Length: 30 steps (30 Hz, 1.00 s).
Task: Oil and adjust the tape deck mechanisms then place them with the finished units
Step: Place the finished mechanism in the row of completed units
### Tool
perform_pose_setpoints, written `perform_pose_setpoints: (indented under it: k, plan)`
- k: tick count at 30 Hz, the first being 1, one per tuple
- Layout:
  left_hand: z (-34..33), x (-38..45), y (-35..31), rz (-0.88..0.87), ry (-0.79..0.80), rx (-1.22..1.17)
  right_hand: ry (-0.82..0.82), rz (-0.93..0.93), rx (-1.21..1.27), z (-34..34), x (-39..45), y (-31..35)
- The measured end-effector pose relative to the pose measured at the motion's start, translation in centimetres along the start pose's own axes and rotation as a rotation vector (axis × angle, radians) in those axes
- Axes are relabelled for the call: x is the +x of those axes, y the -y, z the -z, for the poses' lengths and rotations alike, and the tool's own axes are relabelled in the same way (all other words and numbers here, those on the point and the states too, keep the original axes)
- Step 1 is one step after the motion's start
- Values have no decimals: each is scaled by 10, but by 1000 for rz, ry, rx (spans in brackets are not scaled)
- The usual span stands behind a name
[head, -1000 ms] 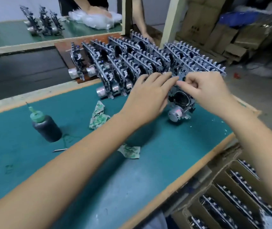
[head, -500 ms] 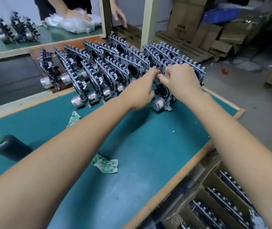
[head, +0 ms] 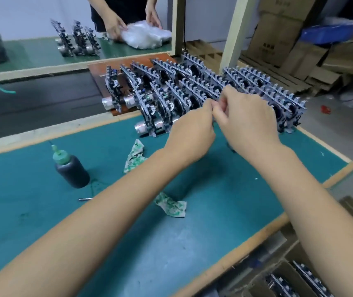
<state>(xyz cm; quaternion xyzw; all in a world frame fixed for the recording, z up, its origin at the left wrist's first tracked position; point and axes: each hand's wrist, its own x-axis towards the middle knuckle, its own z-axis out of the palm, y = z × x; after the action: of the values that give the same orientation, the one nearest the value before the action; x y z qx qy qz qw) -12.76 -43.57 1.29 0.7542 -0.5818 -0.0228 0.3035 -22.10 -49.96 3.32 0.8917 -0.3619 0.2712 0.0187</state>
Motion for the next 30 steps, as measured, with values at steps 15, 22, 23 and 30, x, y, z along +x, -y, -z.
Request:
perform_pose_setpoints:
  k: [15, 22, 23, 30]
  plan:
    - [194, -273, 163, 700, -393, 112, 494, 664, 678, -38, -80, 343]
    - [240, -343, 259, 1128, -502, 339, 618, 816, 662, -89, -99, 485]
    - [246, -351, 267, 1153, -535, 370, 637, 835, 653, -94, -101, 501]
    - [312, -403, 304, 1235, -907, 866, 756, 924, 733, -102, -124, 600]
